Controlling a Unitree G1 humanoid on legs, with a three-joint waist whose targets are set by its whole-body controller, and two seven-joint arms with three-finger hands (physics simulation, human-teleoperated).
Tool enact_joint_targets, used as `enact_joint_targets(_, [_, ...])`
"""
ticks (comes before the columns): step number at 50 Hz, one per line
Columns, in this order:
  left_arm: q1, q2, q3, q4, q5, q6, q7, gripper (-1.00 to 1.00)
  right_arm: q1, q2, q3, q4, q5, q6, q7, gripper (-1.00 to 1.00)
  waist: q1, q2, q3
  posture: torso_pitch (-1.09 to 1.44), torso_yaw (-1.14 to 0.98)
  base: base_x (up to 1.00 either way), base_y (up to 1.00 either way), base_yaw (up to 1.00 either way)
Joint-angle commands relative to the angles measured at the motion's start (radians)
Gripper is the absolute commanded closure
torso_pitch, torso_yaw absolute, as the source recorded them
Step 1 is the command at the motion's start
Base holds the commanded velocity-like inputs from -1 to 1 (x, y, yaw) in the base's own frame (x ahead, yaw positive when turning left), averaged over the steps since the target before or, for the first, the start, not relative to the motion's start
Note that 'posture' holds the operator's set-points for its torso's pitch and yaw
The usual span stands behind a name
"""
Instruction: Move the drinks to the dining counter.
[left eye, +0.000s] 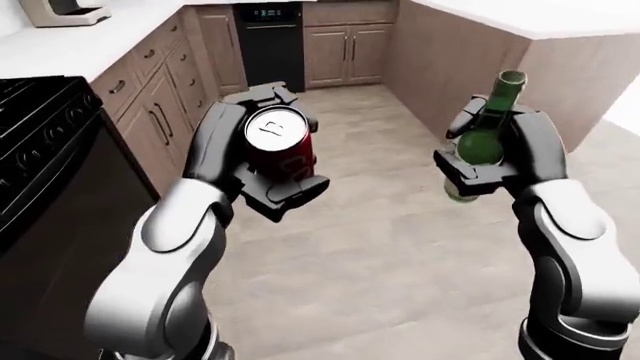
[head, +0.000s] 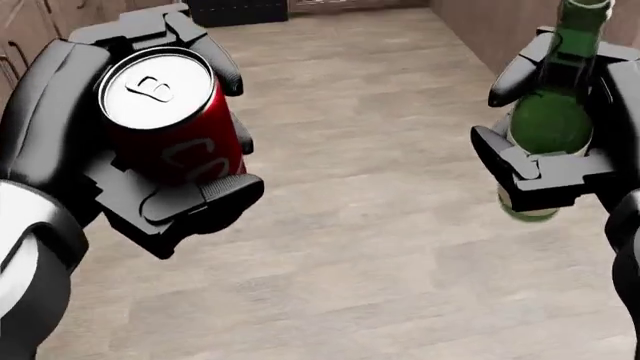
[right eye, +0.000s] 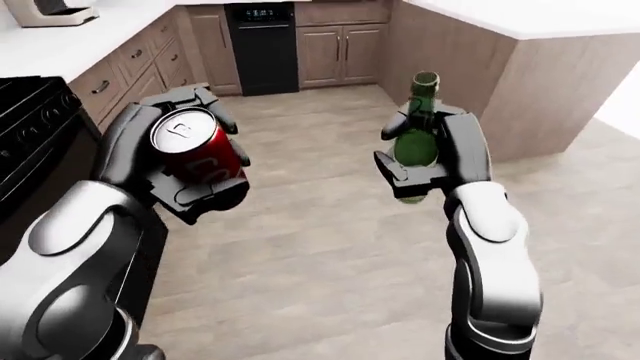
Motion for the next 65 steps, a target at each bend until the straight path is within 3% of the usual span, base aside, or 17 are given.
enact_joint_targets(1, [-0.012, 0.004, 0.008, -0.006, 0.005, -0.009, 0.005, 1.0, -0.018, -0.002, -0.003, -0.022, -0.004, -0.046, -0.002, 1.0, 0.011, 0.032, -0.023, 0.0, 0.0, 1.0, 0.0, 0.0])
enact_joint_targets(11, [-0.013, 0.001, 0.007, -0.013, 0.008, -0.002, 0.006, 1.0, -0.016, 0.004, -0.015, -0.039, 0.002, -0.035, -0.007, 1.0, 0.063, -0.017, -0.047, 0.0, 0.0, 1.0, 0.0, 0.0])
enact_joint_targets(14, [-0.013, -0.001, 0.006, -0.018, 0.007, 0.004, 0.008, 1.0, -0.01, 0.005, -0.017, -0.049, 0.005, -0.031, -0.009, 1.0, 0.041, -0.11, -0.032, 0.0, 0.0, 1.0, 0.0, 0.0])
enact_joint_targets(16, [-0.019, -0.001, 0.005, -0.016, 0.008, 0.006, 0.009, 1.0, -0.002, 0.005, -0.024, -0.066, 0.011, -0.023, -0.009, 1.0, 0.054, -0.098, 0.008, 0.0, 0.0, 1.0, 0.0, 0.0])
enact_joint_targets(19, [-0.015, -0.003, 0.001, -0.011, 0.009, -0.002, 0.01, 1.0, 0.024, 0.012, -0.03, -0.075, 0.017, -0.043, -0.009, 1.0, 0.036, -0.123, -0.029, 0.0, 0.0, 1.0, 0.0, 0.0])
enact_joint_targets(25, [-0.023, -0.008, -0.003, -0.017, 0.012, 0.011, 0.014, 1.0, 0.035, 0.008, -0.045, -0.093, 0.034, -0.039, -0.017, 1.0, 0.019, -0.095, -0.042, 0.0, 0.0, 1.0, 0.0, 0.0])
enact_joint_targets(28, [-0.014, -0.004, 0.0, -0.006, 0.013, -0.007, 0.009, 1.0, 0.037, 0.009, -0.043, -0.104, 0.039, -0.033, -0.02, 1.0, 0.05, 0.012, -0.052, 0.0, 0.0, 1.0, 0.0, 0.0])
enact_joint_targets(30, [-0.023, -0.003, 0.006, -0.015, 0.011, 0.011, 0.009, 1.0, 0.04, 0.009, -0.04, -0.102, 0.038, -0.038, -0.021, 1.0, 0.055, -0.007, 0.001, 0.0, 0.0, 1.0, 0.0, 0.0])
enact_joint_targets(39, [-0.011, -0.005, 0.003, -0.016, 0.01, 0.0, 0.008, 1.0, 0.045, 0.013, -0.03, -0.114, 0.031, -0.035, -0.015, 1.0, 0.079, -0.011, -0.049, 0.0, 0.0, 1.0, 0.0, 0.0])
enact_joint_targets(42, [-0.009, -0.005, 0.004, -0.023, 0.01, 0.005, 0.009, 1.0, 0.043, 0.015, -0.027, -0.119, 0.029, -0.032, -0.015, 1.0, 0.062, -0.116, -0.055, 0.0, 0.0, 1.0, 0.0, 0.0])
enact_joint_targets(43, [-0.006, -0.005, 0.004, -0.019, 0.01, -0.001, 0.009, 1.0, 0.043, 0.016, -0.027, -0.124, 0.029, -0.028, -0.015, 1.0, 0.061, -0.074, -0.003, 0.0, 0.0, 1.0, 0.0, 0.0])
enact_joint_targets(44, [-0.007, -0.005, 0.005, -0.021, 0.009, 0.0, 0.009, 1.0, 0.045, 0.017, -0.025, -0.123, 0.027, -0.032, -0.013, 1.0, 0.051, -0.099, 0.01, 0.0, 0.0, 1.0, 0.0, 0.0])
enact_joint_targets(52, [-0.007, -0.004, 0.01, -0.023, 0.005, 0.002, 0.011, 1.0, 0.051, 0.023, -0.018, -0.125, 0.02, -0.037, -0.009, 1.0, 0.021, -0.108, -0.043, 0.0, 0.0, 1.0, 0.0, 0.0])
enact_joint_targets(54, [-0.007, -0.005, 0.008, -0.023, 0.005, 0.001, 0.013, 1.0, 0.05, 0.024, -0.019, -0.127, 0.02, -0.035, -0.008, 1.0, 0.036, -0.045, -0.042, 0.0, 0.0, 1.0, 0.0, 0.0])
enact_joint_targets(55, [-0.007, -0.004, 0.008, -0.02, 0.005, -0.002, 0.013, 1.0, 0.052, 0.025, -0.019, -0.124, 0.019, -0.041, -0.007, 1.0, 0.054, 0.037, -0.051, 0.0, 0.0, 1.0, 0.0, 0.0])
enact_joint_targets(56, [-0.007, -0.004, 0.008, -0.019, 0.005, -0.003, 0.012, 1.0, 0.052, 0.025, -0.019, -0.124, 0.019, -0.041, -0.006, 1.0, 0.036, -0.037, -0.022, 0.0, 0.0, 1.0, 0.0, 0.0])
enact_joint_targets(65, [-0.014, -0.001, 0.01, -0.028, 0.0, 0.012, 0.015, 1.0, 0.056, 0.03, -0.013, -0.125, 0.012, -0.043, -0.005, 1.0, 0.092, -0.007, -0.041, 0.0, 0.0, 1.0, 0.0, 0.0])
